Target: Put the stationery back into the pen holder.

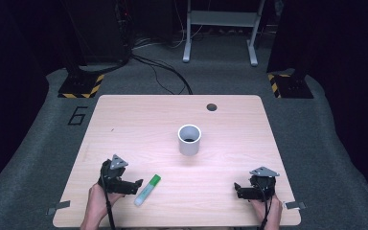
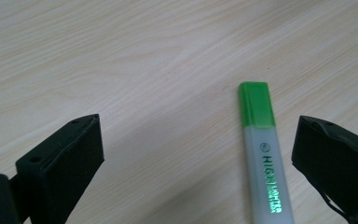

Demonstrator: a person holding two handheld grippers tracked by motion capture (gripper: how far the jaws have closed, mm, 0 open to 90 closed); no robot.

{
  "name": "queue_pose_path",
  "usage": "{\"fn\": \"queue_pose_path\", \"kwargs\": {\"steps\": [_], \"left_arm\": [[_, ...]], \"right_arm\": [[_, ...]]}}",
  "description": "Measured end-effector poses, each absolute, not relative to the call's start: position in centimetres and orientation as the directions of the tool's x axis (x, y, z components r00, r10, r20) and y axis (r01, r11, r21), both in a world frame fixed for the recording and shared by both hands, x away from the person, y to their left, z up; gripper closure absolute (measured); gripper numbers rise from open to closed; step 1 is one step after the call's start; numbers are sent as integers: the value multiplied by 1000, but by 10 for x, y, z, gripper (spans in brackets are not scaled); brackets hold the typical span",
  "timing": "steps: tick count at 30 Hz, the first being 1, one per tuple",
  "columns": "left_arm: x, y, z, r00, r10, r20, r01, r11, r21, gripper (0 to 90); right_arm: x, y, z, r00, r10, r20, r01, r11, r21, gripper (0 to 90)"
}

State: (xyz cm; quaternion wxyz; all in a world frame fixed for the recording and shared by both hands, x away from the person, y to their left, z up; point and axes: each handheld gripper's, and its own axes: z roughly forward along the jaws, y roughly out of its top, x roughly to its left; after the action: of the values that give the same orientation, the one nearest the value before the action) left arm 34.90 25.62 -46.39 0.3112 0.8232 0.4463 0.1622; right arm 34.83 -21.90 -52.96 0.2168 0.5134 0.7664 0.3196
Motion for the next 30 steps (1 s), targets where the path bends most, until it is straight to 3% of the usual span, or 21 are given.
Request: {"fn": "queue_pose_path", "kwargs": {"steps": [14, 18, 21, 30], "left_arm": [[367, 204, -478, 589, 807, -42, 690, -475, 546, 16], [370, 198, -483, 625, 778, -59, 690, -516, 507, 109], [373, 196, -486, 639, 768, -49, 690, -543, 478, 230], [384, 189, -490, 631, 773, -66, 725, -557, 405, 482]], "right_arm": [[347, -219, -530, -360, 933, 5, 650, 247, 718, 0], [347, -220, -530, -363, 932, -3, 646, 254, 720, 0], [347, -220, -530, -362, 932, -2, 646, 252, 721, 0], [347, -219, -530, -357, 934, 3, 648, 245, 721, 0]]}}
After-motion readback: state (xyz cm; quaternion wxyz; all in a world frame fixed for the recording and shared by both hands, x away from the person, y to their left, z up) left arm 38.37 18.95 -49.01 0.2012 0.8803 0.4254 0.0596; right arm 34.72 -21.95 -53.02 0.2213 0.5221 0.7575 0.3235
